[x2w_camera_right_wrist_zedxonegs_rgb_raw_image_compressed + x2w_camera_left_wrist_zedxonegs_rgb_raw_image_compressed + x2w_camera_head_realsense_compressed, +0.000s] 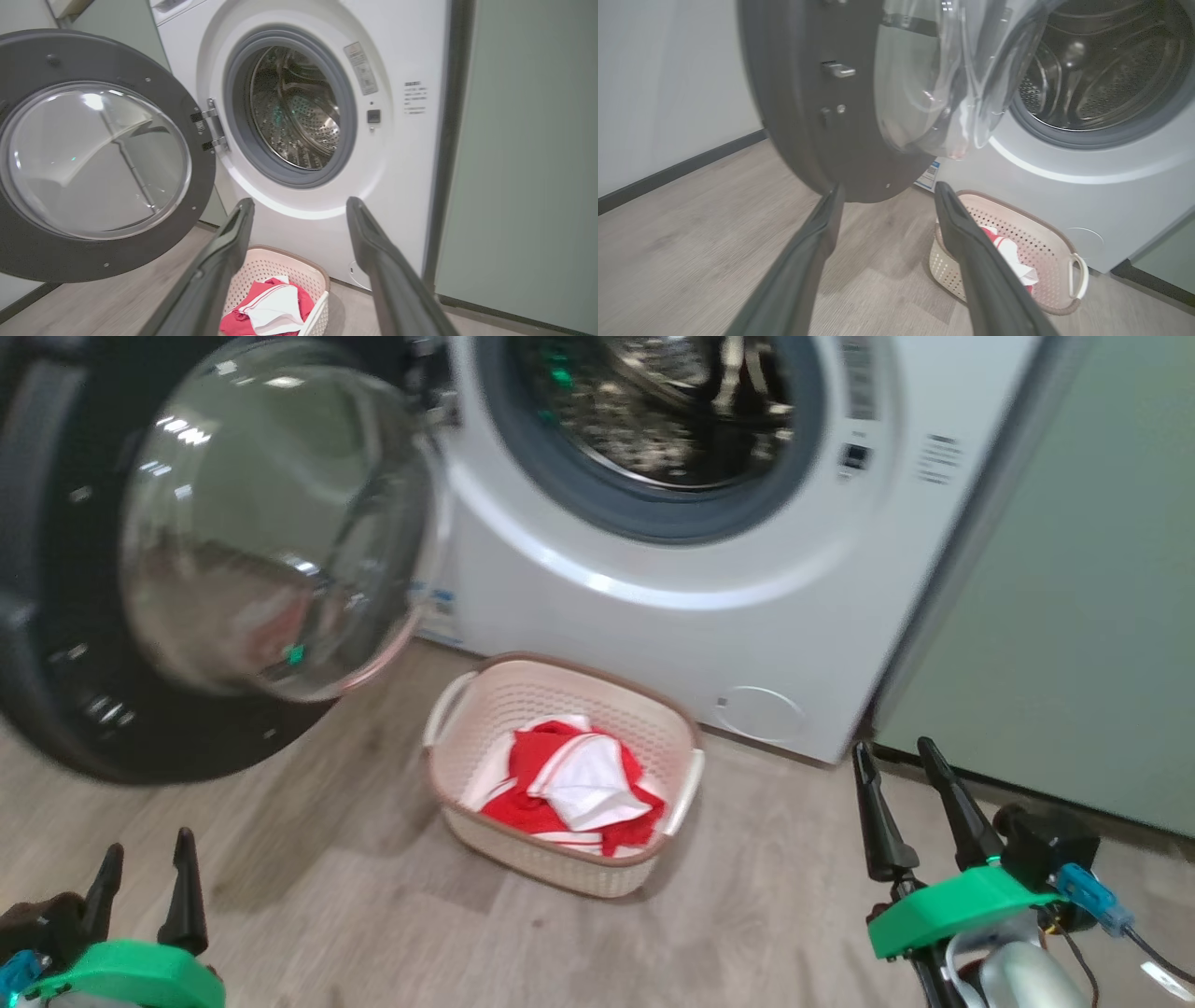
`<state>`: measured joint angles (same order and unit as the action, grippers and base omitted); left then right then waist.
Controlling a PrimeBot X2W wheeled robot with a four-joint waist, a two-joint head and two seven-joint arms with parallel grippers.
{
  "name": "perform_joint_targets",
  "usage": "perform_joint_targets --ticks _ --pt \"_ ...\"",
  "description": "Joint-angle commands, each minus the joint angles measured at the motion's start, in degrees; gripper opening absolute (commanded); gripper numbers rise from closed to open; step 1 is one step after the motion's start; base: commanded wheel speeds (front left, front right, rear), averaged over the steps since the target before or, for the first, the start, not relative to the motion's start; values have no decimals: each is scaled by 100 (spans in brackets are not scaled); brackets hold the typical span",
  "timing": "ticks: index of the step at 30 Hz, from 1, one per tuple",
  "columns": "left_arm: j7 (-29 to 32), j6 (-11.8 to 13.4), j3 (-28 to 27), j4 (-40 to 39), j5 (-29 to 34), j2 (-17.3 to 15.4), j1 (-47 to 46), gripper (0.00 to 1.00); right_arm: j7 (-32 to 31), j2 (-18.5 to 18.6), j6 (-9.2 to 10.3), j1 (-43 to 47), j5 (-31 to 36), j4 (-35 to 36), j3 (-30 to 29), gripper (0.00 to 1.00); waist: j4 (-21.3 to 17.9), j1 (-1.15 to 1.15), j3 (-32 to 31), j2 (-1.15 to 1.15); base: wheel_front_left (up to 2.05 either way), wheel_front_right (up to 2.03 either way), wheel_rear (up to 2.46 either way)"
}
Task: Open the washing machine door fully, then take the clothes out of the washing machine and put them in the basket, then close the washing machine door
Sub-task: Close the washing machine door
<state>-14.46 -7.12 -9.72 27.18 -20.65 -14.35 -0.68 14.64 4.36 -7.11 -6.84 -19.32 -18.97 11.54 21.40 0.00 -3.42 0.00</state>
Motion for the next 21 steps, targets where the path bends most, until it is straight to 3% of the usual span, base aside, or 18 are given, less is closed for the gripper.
perform_joint_targets --ticks 1,5,14,15,16,18,21 --pt "-53 -36 -224 -131 50 -127 -367 100 36 -15 -37 -163 -16 185 93 100 375 0 10 0 0 0 0" --pt "-53 -36 -330 -140 64 -113 -362 100 36 -36 -37 -226 -5 177 154 100 587 0 57 0 0 0 0" --pt "-54 -36 -851 -342 -27 81 -224 100 36 -15 -37 -425 -37 57 373 100 669 0 157 0 0 0 0" --pt "-54 -36 -892 -358 -72 104 -219 93 36 -11 -37 -433 -44 51 387 100 669 0 158 0 0 0 0" --pt "-54 -36 -942 -359 -157 133 -232 51 36 -6 -37 -440 -50 47 399 100 671 0 160 0 0 0 0" --pt "-54 -36 -1006 -316 -430 163 -313 0 36 5 -37 -451 -61 39 419 100 672 0 163 0 0 0 0" --pt "-11 -36 -1068 -55 -1117 53 -560 0 36 6 -37 -457 -65 25 451 100 668 0 163 0 0 0 0"
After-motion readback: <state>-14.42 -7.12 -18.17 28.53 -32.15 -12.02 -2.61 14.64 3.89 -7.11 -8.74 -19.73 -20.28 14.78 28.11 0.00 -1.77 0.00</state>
